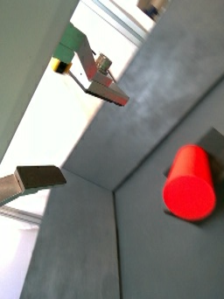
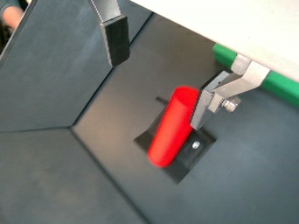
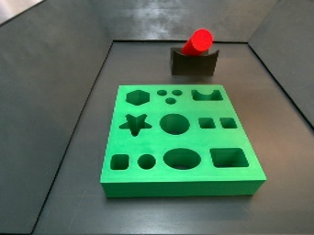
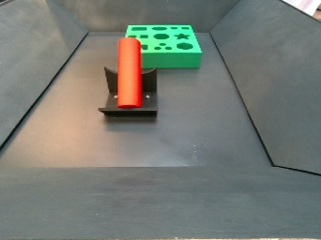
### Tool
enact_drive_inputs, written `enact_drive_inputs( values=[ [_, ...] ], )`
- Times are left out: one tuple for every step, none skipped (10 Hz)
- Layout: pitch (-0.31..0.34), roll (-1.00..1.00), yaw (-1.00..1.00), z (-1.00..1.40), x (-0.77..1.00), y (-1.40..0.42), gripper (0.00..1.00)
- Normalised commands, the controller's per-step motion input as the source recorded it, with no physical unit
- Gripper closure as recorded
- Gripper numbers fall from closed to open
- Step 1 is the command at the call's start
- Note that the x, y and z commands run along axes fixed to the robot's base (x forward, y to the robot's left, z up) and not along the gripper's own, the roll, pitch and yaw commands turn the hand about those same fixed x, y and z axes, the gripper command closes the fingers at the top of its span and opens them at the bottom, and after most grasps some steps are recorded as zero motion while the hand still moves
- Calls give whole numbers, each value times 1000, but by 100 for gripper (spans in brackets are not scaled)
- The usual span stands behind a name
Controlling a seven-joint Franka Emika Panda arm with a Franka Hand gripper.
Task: Pick up the round object. Move up. Place the round object on the fixture. Regrasp the round object. Move to above the board. Insert the round object.
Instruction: Regrasp the round object.
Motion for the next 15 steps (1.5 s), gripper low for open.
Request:
enact_drive_inputs(
  values=[
    [205,986,164,-5,97,-46,0],
    [185,726,187,-7,100,-49,0],
    [168,596,200,-6,103,-49,0],
    [138,409,212,-7,101,-51,0],
    [91,233,225,2,93,-36,0],
    [50,180,223,1,81,-36,0],
    [11,155,207,-9,76,-42,0],
    [-16,158,179,-1000,29,47,0],
    [-29,153,146,-1000,34,46,0],
    [-55,144,128,-1000,41,45,0],
    [-100,97,88,-1000,54,39,0],
    [-115,76,61,-1000,61,38,0],
    [-120,74,32,-1000,64,36,0],
    [-118,75,5,-1000,67,33,0],
    [-113,70,-17,-1000,73,32,0]
  ],
)
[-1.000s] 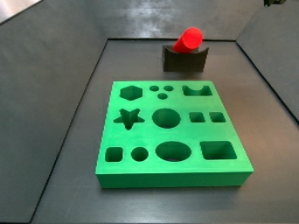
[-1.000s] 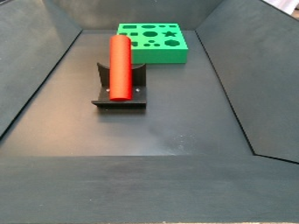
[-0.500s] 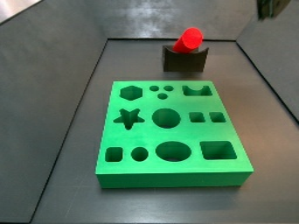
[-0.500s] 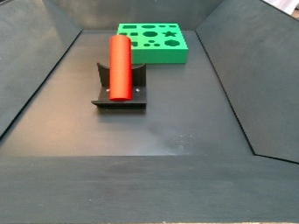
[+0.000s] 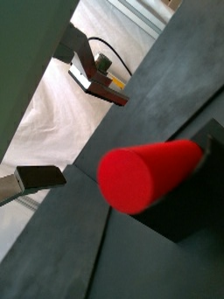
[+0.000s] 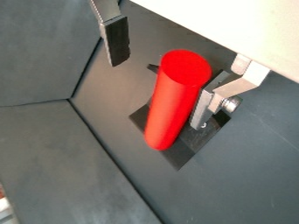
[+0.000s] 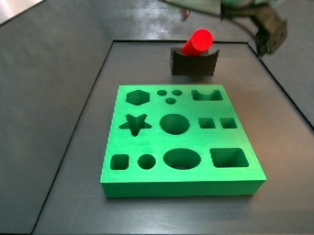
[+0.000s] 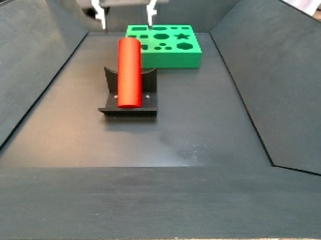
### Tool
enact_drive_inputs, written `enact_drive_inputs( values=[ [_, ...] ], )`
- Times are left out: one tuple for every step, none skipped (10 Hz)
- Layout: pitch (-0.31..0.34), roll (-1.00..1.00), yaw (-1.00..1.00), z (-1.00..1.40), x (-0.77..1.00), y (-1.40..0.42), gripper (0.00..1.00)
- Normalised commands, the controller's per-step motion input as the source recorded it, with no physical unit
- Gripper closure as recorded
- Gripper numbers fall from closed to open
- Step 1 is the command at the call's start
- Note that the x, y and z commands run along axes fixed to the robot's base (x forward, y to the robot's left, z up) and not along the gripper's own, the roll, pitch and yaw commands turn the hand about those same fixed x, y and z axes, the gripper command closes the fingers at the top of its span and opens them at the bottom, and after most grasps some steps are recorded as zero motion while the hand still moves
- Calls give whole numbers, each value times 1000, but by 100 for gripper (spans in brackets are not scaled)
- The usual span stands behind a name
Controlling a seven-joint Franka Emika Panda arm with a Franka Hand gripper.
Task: Pick up the round object. Move up. Place the round object on the fixture. Regrasp the round object. Move to above the board. Insert the round object.
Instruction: Regrasp the round object, then move to above the board.
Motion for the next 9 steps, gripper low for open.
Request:
enact_drive_inputs(
  values=[
    [-96,67,-38,-1000,78,29,0],
    [-79,67,-48,-1000,83,26,0],
    [-60,64,-54,-836,77,21,0],
    [-39,60,-54,-663,71,12,0],
    [-13,62,-48,-438,68,4,0],
    [5,66,-37,-279,69,3,0],
    [0,0,0,0,0,0,100],
    [-271,-53,-66,1000,-147,221,100],
    [-277,-66,-77,1000,-149,218,100]
  ],
)
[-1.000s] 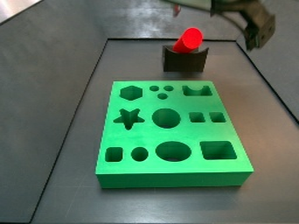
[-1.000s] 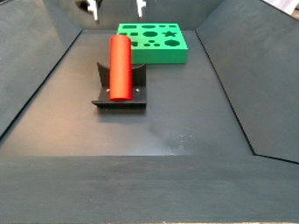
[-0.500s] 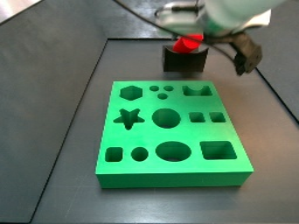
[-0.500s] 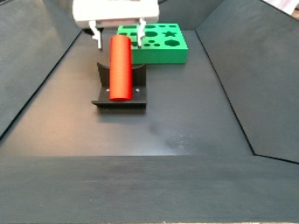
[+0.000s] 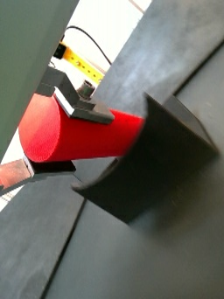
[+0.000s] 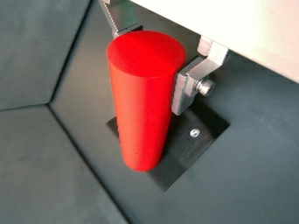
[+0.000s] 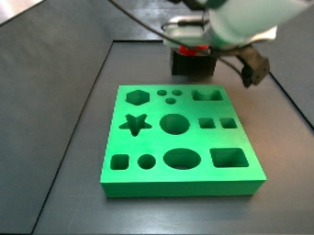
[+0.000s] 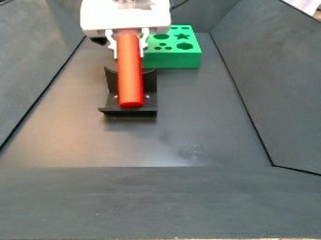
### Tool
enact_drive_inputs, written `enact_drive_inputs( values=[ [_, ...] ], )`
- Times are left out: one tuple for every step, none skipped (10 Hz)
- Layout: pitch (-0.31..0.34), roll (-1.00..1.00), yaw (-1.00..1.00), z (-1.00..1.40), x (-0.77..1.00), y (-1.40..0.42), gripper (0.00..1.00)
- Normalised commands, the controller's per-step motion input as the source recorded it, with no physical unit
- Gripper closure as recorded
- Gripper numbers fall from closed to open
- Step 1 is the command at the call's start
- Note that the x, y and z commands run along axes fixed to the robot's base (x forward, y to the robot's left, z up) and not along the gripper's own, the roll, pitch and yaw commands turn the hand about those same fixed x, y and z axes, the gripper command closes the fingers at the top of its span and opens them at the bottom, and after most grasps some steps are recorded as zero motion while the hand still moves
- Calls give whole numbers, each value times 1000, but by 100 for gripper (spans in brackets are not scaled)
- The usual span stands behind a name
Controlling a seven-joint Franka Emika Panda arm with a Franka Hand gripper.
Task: Pick up the round object. Move up. Place the round object on the fixture. Regrasp the round object. Move to above the board. Insert the round object.
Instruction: Move to above the board.
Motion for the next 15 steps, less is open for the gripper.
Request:
enact_drive_inputs(
  values=[
    [-275,-73,-99,1000,-154,213,100],
    [-259,-77,-141,1000,-153,202,100],
    [-218,-72,-187,1000,-152,201,100],
    [-186,-70,-218,1000,-151,200,100],
    [-164,-69,-231,1000,-152,198,100],
    [-116,-64,-240,1000,-153,196,100],
    [-75,-59,-236,1000,-154,195,100],
    [-26,-61,-217,1000,-155,193,100],
    [-3,-65,-203,1000,-157,192,100],
    [38,-75,-167,1000,-157,182,100],
    [80,-81,-132,989,-155,171,100],
    [104,-82,-98,784,-114,117,100],
    [126,-78,-65,585,-75,69,100],
    [149,-67,-34,386,-51,40,100],
    [88,-1000,-96,155,-451,-1000,100]
  ],
)
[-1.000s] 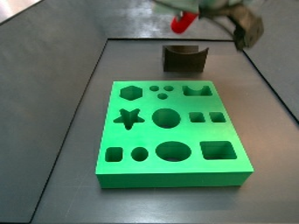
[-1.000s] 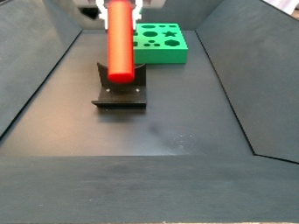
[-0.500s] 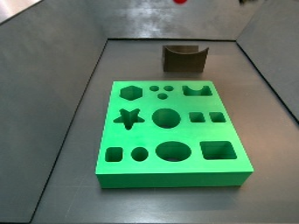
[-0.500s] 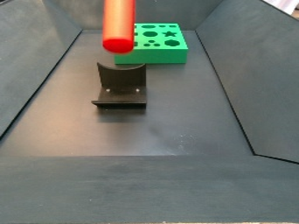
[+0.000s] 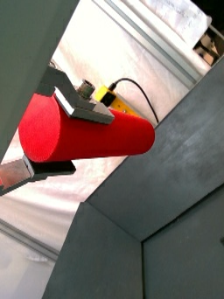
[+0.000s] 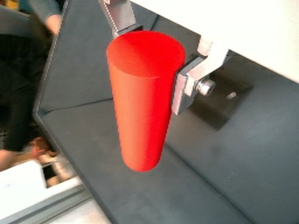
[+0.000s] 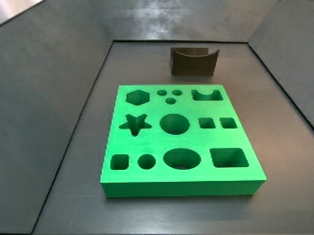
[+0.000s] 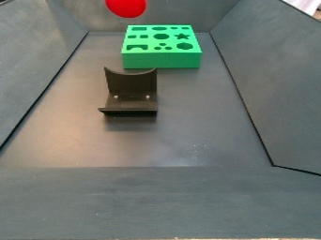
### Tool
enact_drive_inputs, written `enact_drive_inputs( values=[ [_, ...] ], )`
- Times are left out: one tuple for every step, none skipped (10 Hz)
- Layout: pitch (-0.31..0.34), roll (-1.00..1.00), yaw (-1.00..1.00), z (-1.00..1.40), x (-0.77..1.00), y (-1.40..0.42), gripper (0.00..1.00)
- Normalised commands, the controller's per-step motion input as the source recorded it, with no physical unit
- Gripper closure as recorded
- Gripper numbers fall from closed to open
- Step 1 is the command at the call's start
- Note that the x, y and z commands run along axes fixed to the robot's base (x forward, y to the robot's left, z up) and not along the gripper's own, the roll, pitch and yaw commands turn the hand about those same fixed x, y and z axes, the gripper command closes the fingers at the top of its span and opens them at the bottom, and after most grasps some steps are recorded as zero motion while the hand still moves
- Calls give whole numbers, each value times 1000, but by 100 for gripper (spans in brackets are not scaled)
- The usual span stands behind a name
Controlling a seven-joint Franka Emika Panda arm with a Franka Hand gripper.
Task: Pick up the round object. Move up. Place the round object on the fixture. Regrasp the round object. Move to above the board. Insert the round object.
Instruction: Move to above the board.
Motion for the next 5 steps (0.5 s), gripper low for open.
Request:
enact_drive_inputs(
  values=[
    [83,-1000,-88,136,-445,-1000,100],
    [80,-1000,-80,154,-467,-1000,100],
    [80,-1000,-75,144,-475,-1000,100],
    [86,-1000,-71,144,-474,-1000,100],
    [89,-1000,-64,149,-478,-1000,100]
  ],
)
